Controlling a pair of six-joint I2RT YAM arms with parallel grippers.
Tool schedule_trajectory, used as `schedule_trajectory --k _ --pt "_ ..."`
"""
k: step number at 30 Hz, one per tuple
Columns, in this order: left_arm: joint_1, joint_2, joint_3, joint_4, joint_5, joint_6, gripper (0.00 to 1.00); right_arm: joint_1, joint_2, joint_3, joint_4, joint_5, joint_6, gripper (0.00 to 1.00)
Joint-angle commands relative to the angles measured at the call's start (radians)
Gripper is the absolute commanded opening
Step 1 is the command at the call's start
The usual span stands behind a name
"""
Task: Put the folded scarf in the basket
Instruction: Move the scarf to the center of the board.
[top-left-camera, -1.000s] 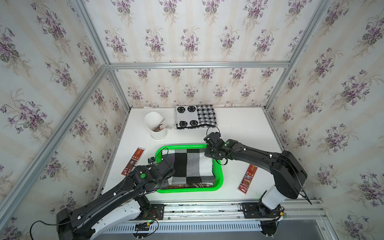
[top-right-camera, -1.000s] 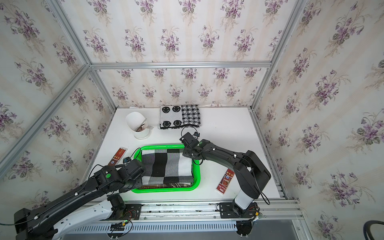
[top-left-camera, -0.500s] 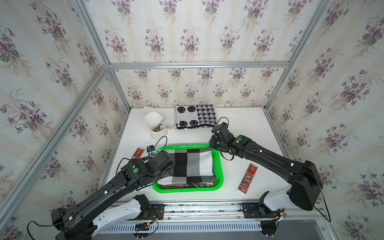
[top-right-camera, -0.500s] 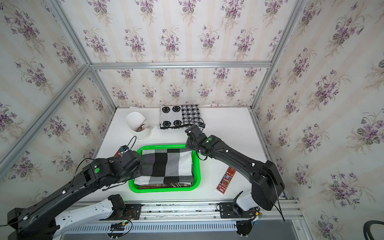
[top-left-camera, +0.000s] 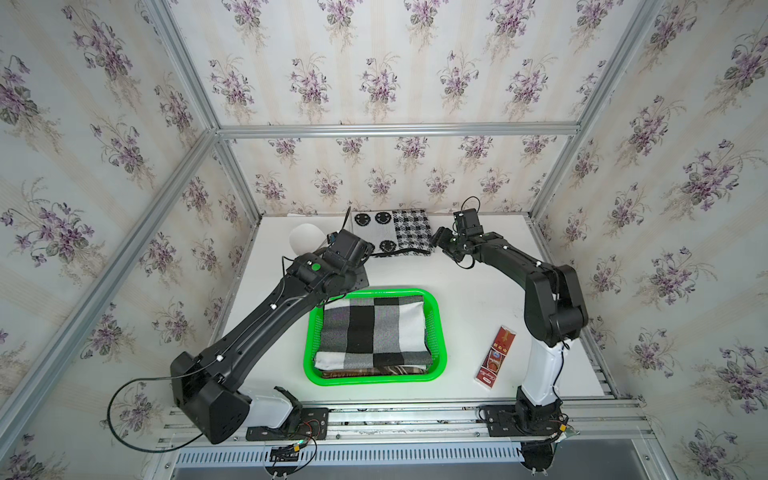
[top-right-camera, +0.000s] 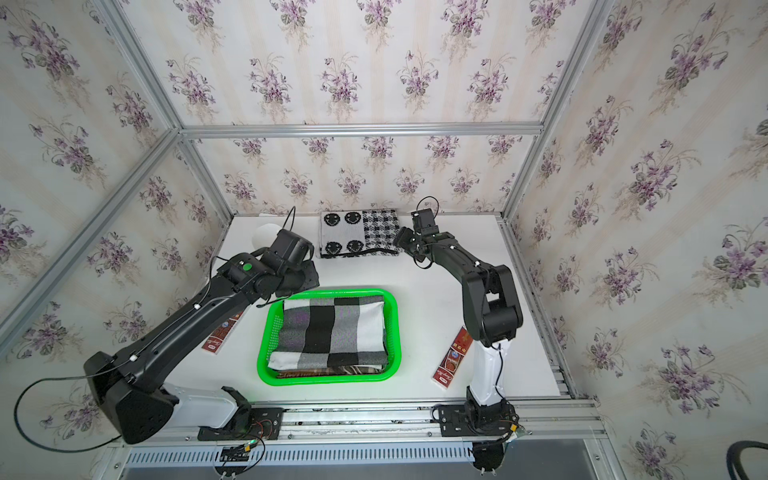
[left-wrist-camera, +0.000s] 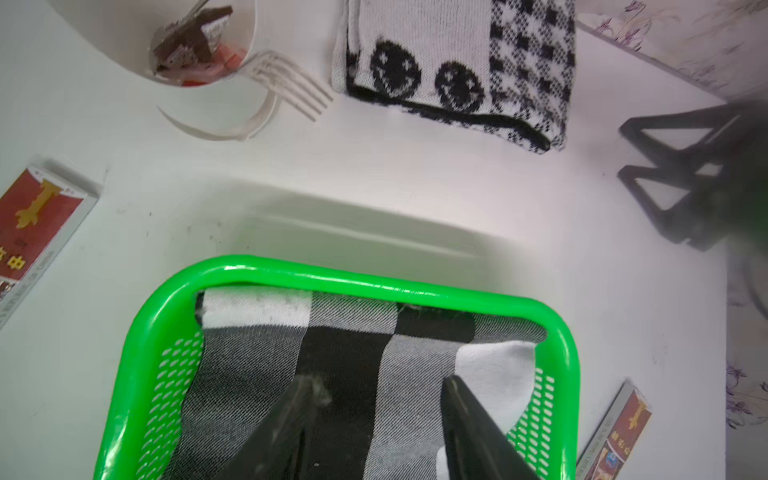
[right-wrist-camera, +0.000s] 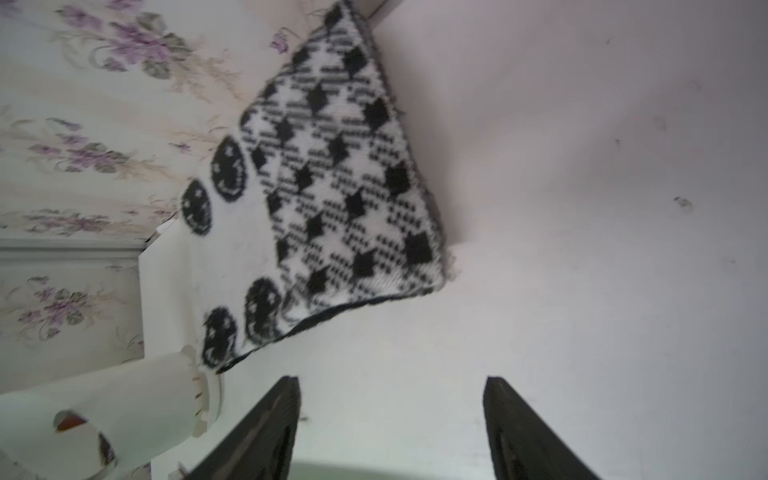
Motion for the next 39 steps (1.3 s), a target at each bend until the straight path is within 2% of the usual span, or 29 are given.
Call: schedule_trajectory --k 1,4,12,16,19,23,26,30,31,33,35,39 --pt "0.017 0.011 0.032 0.046 0.016 0.047 0.61 0.005 0.092 0.067 0.078 -0.096 0.022 0.74" --pt "0.037 0.052 0.040 0.065 0.032 0.049 0.65 0.006 0.159 0.098 0.094 -0.091 0.051 0.74" --pt "0.047 0.053 0.060 0.053 0.036 0.061 0.64 0.000 0.253 0.157 0.067 -0.023 0.092 0.74" --pt "0.047 0.044 0.048 0.052 0.033 0.058 0.64 0.005 0.348 0.293 -0.013 -0.052 0.047 0.74" --pt "0.048 0.042 0.046 0.053 0.034 0.058 0.64 0.014 0.418 0.403 -0.104 -0.018 -0.010 0.75" --pt "0.047 0.042 0.047 0.051 0.034 0.061 0.63 0.014 0.487 0.490 -0.208 -0.003 -0.037 0.70" --pt "0.047 0.044 0.050 0.051 0.034 0.061 0.62 0.014 0.489 0.488 -0.219 0.014 -0.035 0.54" --pt "0.047 0.048 0.055 0.049 0.029 0.062 0.62 0.014 0.473 0.483 -0.253 0.073 -0.037 0.14" --pt "0.047 0.049 0.056 0.050 0.029 0.064 0.62 0.014 0.456 0.473 -0.262 0.099 -0.043 0.07" --pt "0.048 0.055 0.059 0.053 0.034 0.068 0.62 0.010 0.415 0.434 -0.268 0.138 -0.068 0.01" --pt "0.048 0.066 0.062 0.055 0.039 0.070 0.62 0.000 0.362 0.376 -0.281 0.175 -0.100 0.00" --pt "0.047 0.105 0.083 0.078 0.070 0.076 0.65 -0.039 0.192 0.104 -0.223 0.193 -0.158 0.00"
